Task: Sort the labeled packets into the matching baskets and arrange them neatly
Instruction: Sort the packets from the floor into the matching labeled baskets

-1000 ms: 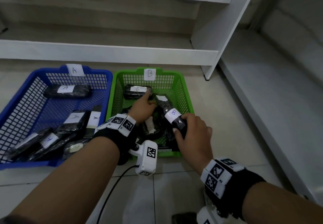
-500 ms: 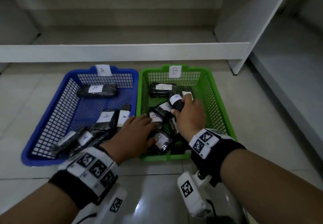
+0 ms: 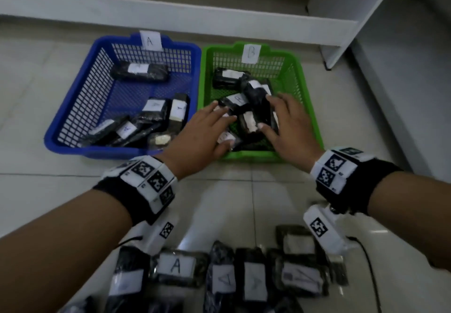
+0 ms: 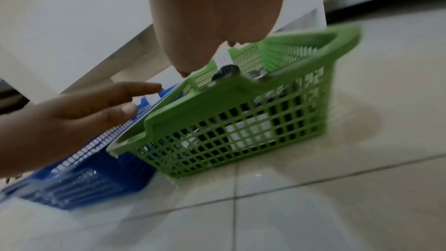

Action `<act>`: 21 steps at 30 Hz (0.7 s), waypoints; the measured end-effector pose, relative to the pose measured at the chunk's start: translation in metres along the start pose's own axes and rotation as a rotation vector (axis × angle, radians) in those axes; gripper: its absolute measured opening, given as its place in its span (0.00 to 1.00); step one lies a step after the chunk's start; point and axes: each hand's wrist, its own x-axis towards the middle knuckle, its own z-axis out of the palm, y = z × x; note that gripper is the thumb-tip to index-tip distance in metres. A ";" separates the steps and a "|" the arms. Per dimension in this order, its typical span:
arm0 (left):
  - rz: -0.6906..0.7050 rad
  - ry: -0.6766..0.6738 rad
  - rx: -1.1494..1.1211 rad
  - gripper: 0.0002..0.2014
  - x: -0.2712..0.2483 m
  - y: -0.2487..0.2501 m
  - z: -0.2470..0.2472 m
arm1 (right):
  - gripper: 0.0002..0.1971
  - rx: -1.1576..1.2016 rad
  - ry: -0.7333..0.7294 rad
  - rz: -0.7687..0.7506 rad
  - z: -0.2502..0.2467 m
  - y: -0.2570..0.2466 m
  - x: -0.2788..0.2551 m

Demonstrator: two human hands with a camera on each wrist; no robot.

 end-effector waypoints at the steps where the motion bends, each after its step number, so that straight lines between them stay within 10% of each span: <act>1: 0.023 0.056 -0.010 0.27 -0.006 0.009 0.001 | 0.28 -0.035 0.008 -0.063 -0.009 0.005 -0.014; 6: 0.148 0.090 0.028 0.21 -0.044 0.062 0.018 | 0.26 -0.188 -0.066 -0.250 -0.025 0.037 -0.101; 13: 0.260 -0.418 -0.050 0.31 -0.084 0.103 0.041 | 0.38 -0.270 -0.687 -0.300 -0.022 0.052 -0.156; 21: 0.111 -0.684 -0.002 0.39 -0.106 0.090 0.028 | 0.26 -0.483 -0.827 -0.271 -0.022 0.044 -0.145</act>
